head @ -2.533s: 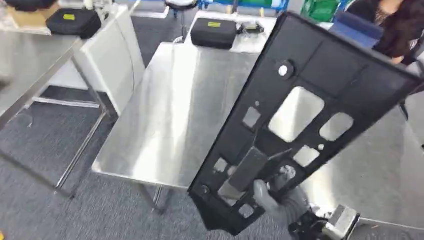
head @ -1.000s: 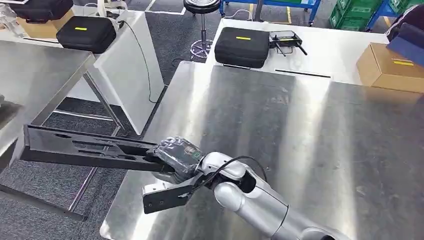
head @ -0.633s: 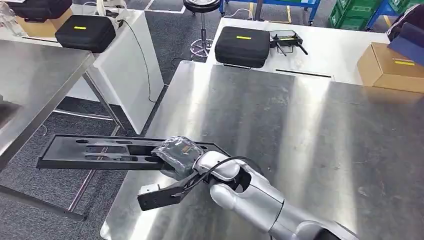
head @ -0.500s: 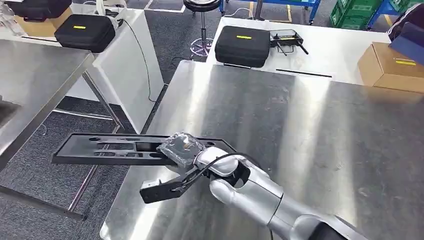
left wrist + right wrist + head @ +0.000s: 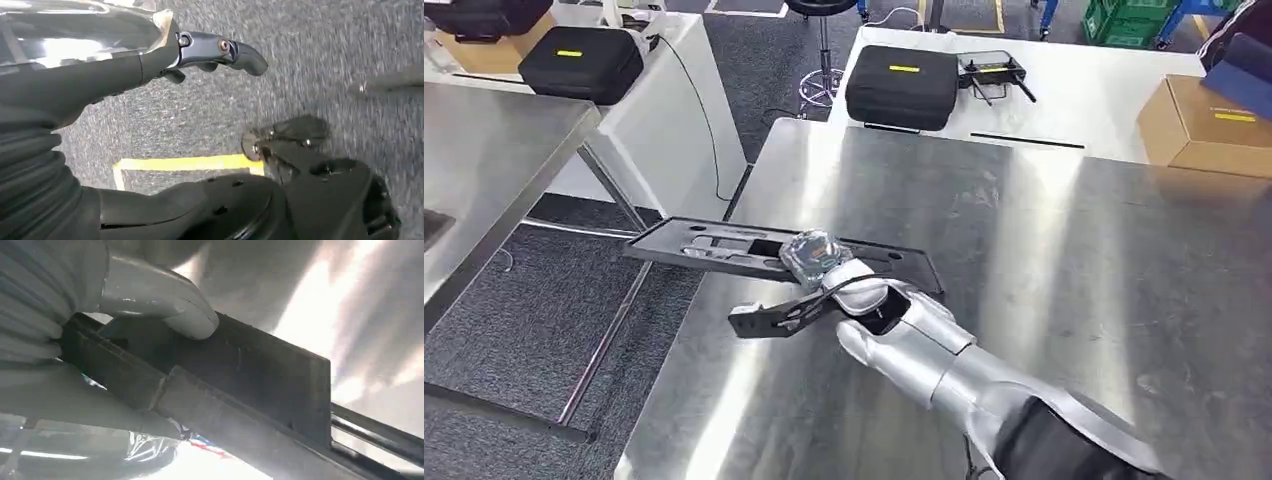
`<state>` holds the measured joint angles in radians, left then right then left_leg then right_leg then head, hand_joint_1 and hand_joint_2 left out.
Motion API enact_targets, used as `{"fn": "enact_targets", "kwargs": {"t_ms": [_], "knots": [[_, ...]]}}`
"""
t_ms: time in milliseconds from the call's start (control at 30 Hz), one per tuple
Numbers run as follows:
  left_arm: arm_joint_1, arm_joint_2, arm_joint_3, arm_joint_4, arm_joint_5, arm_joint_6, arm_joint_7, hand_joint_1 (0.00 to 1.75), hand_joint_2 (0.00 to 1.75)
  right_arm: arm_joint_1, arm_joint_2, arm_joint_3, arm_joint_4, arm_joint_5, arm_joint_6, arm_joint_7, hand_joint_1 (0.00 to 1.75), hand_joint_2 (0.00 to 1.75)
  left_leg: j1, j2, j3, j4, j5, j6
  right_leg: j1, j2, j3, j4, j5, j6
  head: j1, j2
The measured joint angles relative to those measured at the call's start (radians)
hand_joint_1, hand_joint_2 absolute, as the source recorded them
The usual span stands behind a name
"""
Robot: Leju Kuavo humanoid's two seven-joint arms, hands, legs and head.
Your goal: Take the parts from the cabinet and place them on the table.
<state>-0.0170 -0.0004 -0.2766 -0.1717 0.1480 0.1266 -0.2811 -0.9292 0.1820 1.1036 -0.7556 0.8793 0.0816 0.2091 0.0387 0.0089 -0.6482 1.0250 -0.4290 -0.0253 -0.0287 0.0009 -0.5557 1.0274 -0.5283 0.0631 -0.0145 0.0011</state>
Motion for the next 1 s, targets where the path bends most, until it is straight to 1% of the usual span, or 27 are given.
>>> {"fn": "enact_targets", "kwargs": {"t_ms": [100, 267, 467, 500, 600, 667, 900, 933, 1000], "knots": [[0.001, 0.008, 0.000, 0.000, 0.000, -0.008, -0.002, 0.00, 1.75, -0.019, 0.007, -0.002, 0.063, 0.007, -0.006, 0.001, 1.75, 1.75, 0.000, 0.002, 0.000, -0.001, 0.000, 0.000, 0.001, 0.001, 0.000, 0.000, 0.000, 0.000, -0.001, 0.000], [0.002, 0.012, 0.000, 0.000, 0.000, -0.016, -0.003, 0.00, 1.75, -0.054, 0.018, -0.015, 0.155, 0.057, 0.002, 0.058, 1.75, 1.75, -0.001, 0.000, 0.001, -0.001, 0.000, 0.000, 0.000, 0.001, 0.001, 0.000, 0.000, 0.000, 0.000, 0.000], [0.003, 0.014, 0.000, 0.000, 0.002, -0.017, -0.003, 0.00, 1.75, -0.108, -0.006, -0.030, 0.259, 0.112, 0.023, 0.094, 1.75, 1.75, -0.002, 0.001, 0.001, 0.001, 0.000, 0.000, -0.001, 0.001, 0.001, 0.000, 0.000, 0.000, 0.000, 0.000], [0.003, 0.014, 0.000, 0.000, 0.002, -0.016, -0.004, 0.00, 1.75, -0.114, -0.011, -0.031, 0.271, 0.124, 0.031, 0.098, 0.00, 0.00, -0.002, 0.001, 0.001, 0.001, 0.000, 0.000, -0.001, 0.001, 0.001, 0.000, 0.000, 0.000, 0.000, 0.000], [0.003, 0.016, 0.000, 0.000, 0.000, -0.006, -0.006, 0.00, 1.75, -0.129, -0.022, -0.034, 0.298, 0.142, 0.052, 0.109, 0.00, 0.00, -0.002, 0.001, 0.001, 0.001, 0.000, 0.000, -0.001, 0.001, 0.001, 0.000, 0.000, 0.000, 0.000, 0.000], [0.003, 0.016, 0.000, 0.000, -0.002, 0.002, -0.005, 0.00, 1.75, -0.134, -0.028, -0.044, 0.310, 0.146, 0.052, 0.119, 0.00, 0.00, -0.002, 0.001, 0.002, 0.001, 0.000, 0.000, -0.001, 0.001, 0.002, 0.000, 0.000, 0.000, 0.000, 0.000], [0.002, 0.016, 0.000, 0.000, 0.000, 0.003, -0.006, 0.00, 1.75, -0.154, -0.039, -0.060, 0.329, 0.158, 0.054, 0.120, 0.00, 0.00, -0.002, 0.001, 0.003, 0.001, 0.000, 0.000, -0.001, 0.001, 0.003, 0.000, 0.000, 0.000, 0.000, 0.000], [0.002, 0.016, 0.000, 0.000, 0.000, 0.003, -0.005, 0.00, 0.00, -0.155, -0.039, -0.063, 0.331, 0.159, 0.054, 0.120, 0.00, 0.00, -0.002, 0.001, 0.003, 0.001, 0.000, 0.000, -0.001, 0.001, 0.003, 0.000, 0.000, 0.000, 0.000, 0.000], [0.002, 0.016, 0.000, 0.000, 0.001, 0.003, -0.005, 0.00, 0.00, -0.158, -0.039, -0.067, 0.333, 0.166, 0.054, 0.116, 0.00, 0.00, -0.002, 0.001, 0.003, 0.001, 0.000, 0.000, -0.001, 0.001, 0.004, 0.000, 0.000, 0.000, 0.000, 0.000]]}}
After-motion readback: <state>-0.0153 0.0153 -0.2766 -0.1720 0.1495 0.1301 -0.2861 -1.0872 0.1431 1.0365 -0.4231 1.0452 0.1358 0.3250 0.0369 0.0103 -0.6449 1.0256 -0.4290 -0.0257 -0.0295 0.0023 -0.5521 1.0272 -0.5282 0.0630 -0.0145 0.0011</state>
